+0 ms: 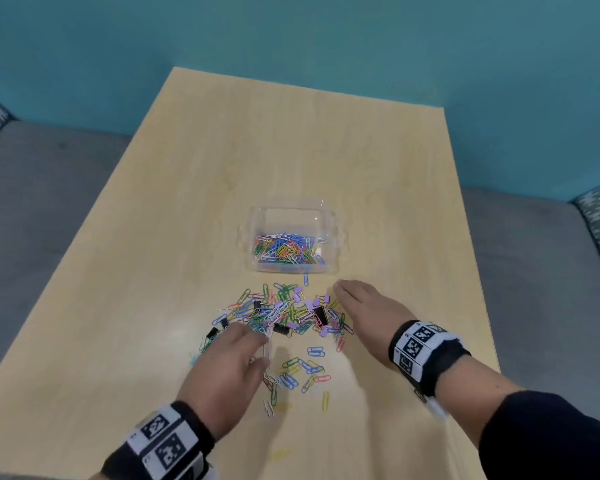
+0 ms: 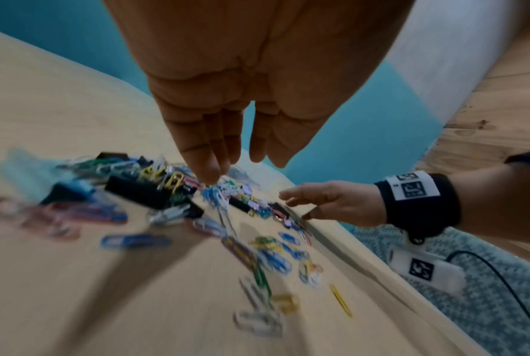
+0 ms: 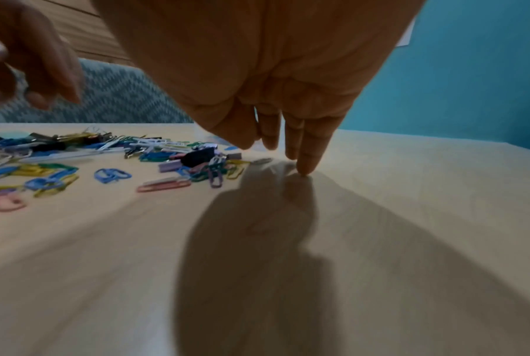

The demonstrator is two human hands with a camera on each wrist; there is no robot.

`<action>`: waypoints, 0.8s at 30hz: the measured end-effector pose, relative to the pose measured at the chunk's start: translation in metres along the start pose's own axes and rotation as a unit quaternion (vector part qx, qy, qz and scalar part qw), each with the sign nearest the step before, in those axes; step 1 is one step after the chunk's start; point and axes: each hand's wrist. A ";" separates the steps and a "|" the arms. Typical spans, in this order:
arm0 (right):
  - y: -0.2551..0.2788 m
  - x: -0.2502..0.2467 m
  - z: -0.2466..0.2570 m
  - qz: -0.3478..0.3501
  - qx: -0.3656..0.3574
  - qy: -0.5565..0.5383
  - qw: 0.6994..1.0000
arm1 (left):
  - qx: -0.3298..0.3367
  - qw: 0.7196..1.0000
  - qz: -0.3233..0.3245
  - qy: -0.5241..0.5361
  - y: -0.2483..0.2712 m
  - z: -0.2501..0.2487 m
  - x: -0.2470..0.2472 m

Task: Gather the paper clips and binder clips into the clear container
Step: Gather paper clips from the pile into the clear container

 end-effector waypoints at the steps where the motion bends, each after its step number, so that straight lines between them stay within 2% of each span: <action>1: 0.000 0.003 0.003 0.005 -0.005 -0.001 1.000 | -0.002 1.000 0.005 0.001 0.008 0.002 0.005; 6: -0.002 0.020 0.012 0.032 -0.033 0.072 0.996 | 0.014 0.999 0.003 -0.030 0.032 0.005 0.016; 9: 0.009 0.030 0.020 -0.008 -0.030 0.069 0.997 | 0.015 0.999 0.004 -0.049 0.040 0.005 0.015; 12: 0.025 0.045 0.033 -0.057 0.009 -0.007 0.998 | 0.014 0.998 0.004 -0.054 0.046 0.007 0.013; 14: 0.031 0.054 0.038 -0.091 0.005 0.006 0.996 | 0.016 0.998 0.007 -0.059 0.051 0.008 0.013; 19: 0.030 0.054 0.046 -0.086 0.017 0.051 0.995 | 0.031 0.996 0.036 -0.078 0.060 0.009 0.019; 24: 0.054 0.062 0.065 -0.054 0.014 0.074 0.996 | 0.040 0.992 0.056 -0.109 0.067 0.015 0.027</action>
Point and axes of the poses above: each hand's wrist, its own y-axis away from the middle knuckle, its own x-axis out of the palm, z = x × y, and after that the axes turned 7 degrees about -x, right-handed
